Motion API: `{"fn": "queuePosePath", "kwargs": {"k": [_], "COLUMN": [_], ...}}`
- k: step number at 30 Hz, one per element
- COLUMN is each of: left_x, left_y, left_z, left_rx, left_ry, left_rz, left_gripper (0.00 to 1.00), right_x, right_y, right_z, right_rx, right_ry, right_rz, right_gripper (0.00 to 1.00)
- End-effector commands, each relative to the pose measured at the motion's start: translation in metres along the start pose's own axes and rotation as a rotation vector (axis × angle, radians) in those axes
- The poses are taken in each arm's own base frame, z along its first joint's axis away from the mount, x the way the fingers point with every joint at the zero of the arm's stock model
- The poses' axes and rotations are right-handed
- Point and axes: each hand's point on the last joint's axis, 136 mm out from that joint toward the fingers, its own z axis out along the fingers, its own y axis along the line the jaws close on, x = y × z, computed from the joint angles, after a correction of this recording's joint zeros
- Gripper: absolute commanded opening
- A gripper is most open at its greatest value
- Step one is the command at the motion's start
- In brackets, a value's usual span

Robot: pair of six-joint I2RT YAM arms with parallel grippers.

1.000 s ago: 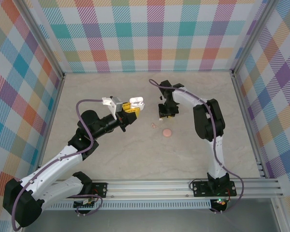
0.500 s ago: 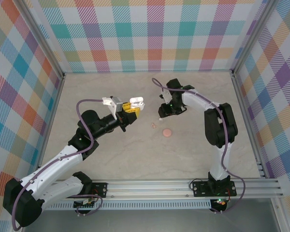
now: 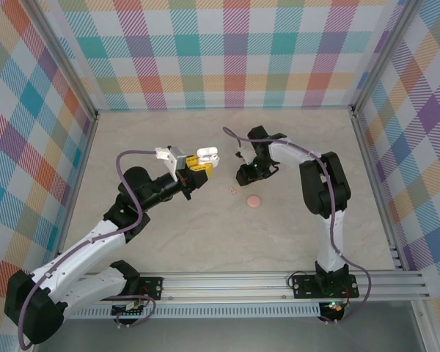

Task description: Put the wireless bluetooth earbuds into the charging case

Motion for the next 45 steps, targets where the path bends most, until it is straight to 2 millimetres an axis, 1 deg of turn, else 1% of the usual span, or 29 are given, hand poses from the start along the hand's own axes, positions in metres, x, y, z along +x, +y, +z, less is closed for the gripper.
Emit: {"fn": "queuePosePath", "kwargs": {"k": [1,7,11,12,16,18,21,24,29,36,42,45], "left_x": [-0.026,-0.026,-0.027,-0.027,-0.026,-0.026,-0.026,-0.026,-0.026,-0.024,-0.023,-0.022], "left_y": [-0.003,-0.002,-0.002,-0.002,-0.002,-0.002,-0.002,-0.002,-0.002,-0.001,0.0,0.001], "left_z": [0.0,0.0,0.0,0.0,0.001,0.001,0.001,0.001,0.001,0.001,0.002,0.002], "left_rx": [0.013,0.009,0.01,0.009,0.008,0.009,0.008,0.009,0.009,0.004,0.001,0.0], "left_ry": [-0.065,-0.065,-0.066,-0.067,-0.063,-0.064,-0.064,-0.063,-0.064,-0.057,-0.053,-0.051], "left_rz": [0.025,0.026,0.027,0.028,0.027,0.027,0.028,0.028,0.028,0.027,0.025,0.024], "left_gripper": [0.01,0.02,0.02,0.02,0.01,0.02,0.01,0.01,0.01,0.02,0.01,0.01], "right_x": [-0.004,-0.007,-0.014,-0.017,-0.024,-0.027,-0.027,-0.025,-0.025,-0.027,-0.021,-0.016], "right_y": [0.015,0.026,0.036,0.038,0.044,0.041,0.028,0.017,0.005,0.008,0.015,0.013], "right_z": [0.0,0.001,-0.005,-0.007,-0.016,-0.021,-0.022,-0.018,-0.012,-0.003,0.009,0.014], "right_rx": [-0.043,-0.083,-0.13,-0.141,-0.155,-0.127,-0.043,0.012,0.065,0.038,0.001,0.01], "right_ry": [0.009,0.013,-0.014,-0.019,-0.054,-0.074,-0.076,-0.051,-0.035,-0.011,0.033,0.057], "right_rz": [-0.023,-0.012,-0.02,0.01,-0.004,-0.019,-0.029,-0.081,-0.095,-0.128,-0.145,-0.143], "right_gripper": [0.47,0.46,0.45,0.45,0.45,0.45,0.47,0.48,0.48,0.47,0.47,0.48]}}
